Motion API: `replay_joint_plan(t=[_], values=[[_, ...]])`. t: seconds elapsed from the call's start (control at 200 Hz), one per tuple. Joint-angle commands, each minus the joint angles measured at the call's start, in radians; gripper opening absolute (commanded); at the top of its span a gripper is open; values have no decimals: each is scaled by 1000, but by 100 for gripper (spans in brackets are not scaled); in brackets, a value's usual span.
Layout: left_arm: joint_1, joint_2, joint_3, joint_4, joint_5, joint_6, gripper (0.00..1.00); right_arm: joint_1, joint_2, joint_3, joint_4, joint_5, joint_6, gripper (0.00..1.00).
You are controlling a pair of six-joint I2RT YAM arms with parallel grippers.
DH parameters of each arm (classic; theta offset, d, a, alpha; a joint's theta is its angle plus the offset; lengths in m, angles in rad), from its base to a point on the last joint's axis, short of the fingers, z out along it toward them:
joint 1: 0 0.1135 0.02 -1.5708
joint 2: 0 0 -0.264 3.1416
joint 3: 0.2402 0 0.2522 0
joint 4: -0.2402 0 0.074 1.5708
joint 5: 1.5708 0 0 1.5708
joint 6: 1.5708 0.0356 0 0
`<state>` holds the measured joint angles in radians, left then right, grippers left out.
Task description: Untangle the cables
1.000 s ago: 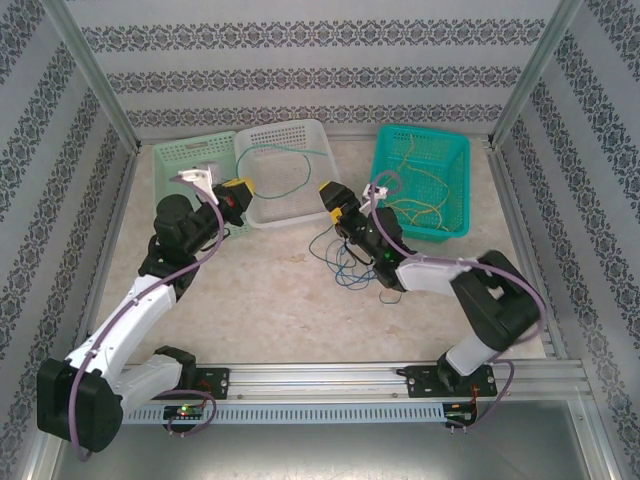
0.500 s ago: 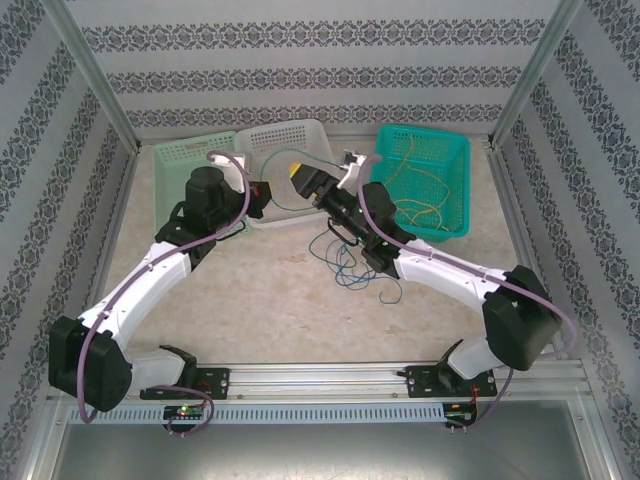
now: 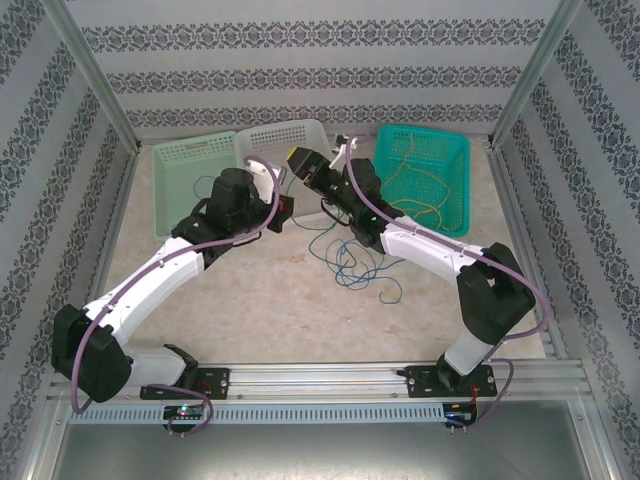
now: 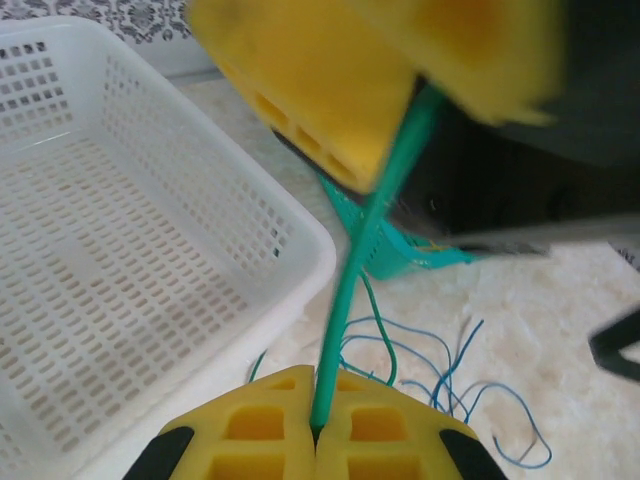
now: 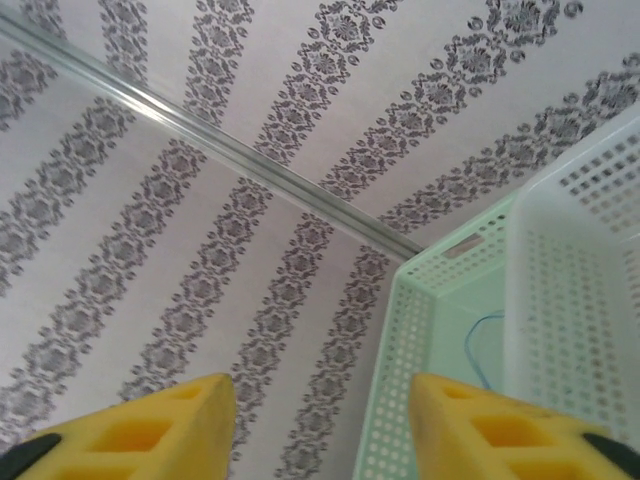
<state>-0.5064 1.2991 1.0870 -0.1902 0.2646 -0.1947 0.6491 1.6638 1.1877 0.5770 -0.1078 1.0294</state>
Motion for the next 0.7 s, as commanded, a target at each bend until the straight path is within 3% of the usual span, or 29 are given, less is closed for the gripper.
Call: replay_joint_plan(t=[0.0, 0.02, 0.19, 0.35, 0.575, 0.694], values=[[-17, 4, 34, -101, -24, 75, 0, -26, -7, 83, -117, -39, -75, 9], [-18, 6, 37, -111, -23, 80, 0, -30, -7, 106, -168, -51, -101, 0], [-21, 34, 73, -185, 14, 109, 0, -15, 46, 388, -670, -134, -438, 0], [-20, 84, 142, -291, 53, 138, 0, 47, 131, 633, -1140, 9, -795, 0], [-18, 116, 169, -333, 141, 158, 0, 121, 194, 699, -1404, 270, -1045, 0], [-18, 140, 194, -358, 140, 172, 0, 142, 204, 705, -1430, 363, -1066, 0]])
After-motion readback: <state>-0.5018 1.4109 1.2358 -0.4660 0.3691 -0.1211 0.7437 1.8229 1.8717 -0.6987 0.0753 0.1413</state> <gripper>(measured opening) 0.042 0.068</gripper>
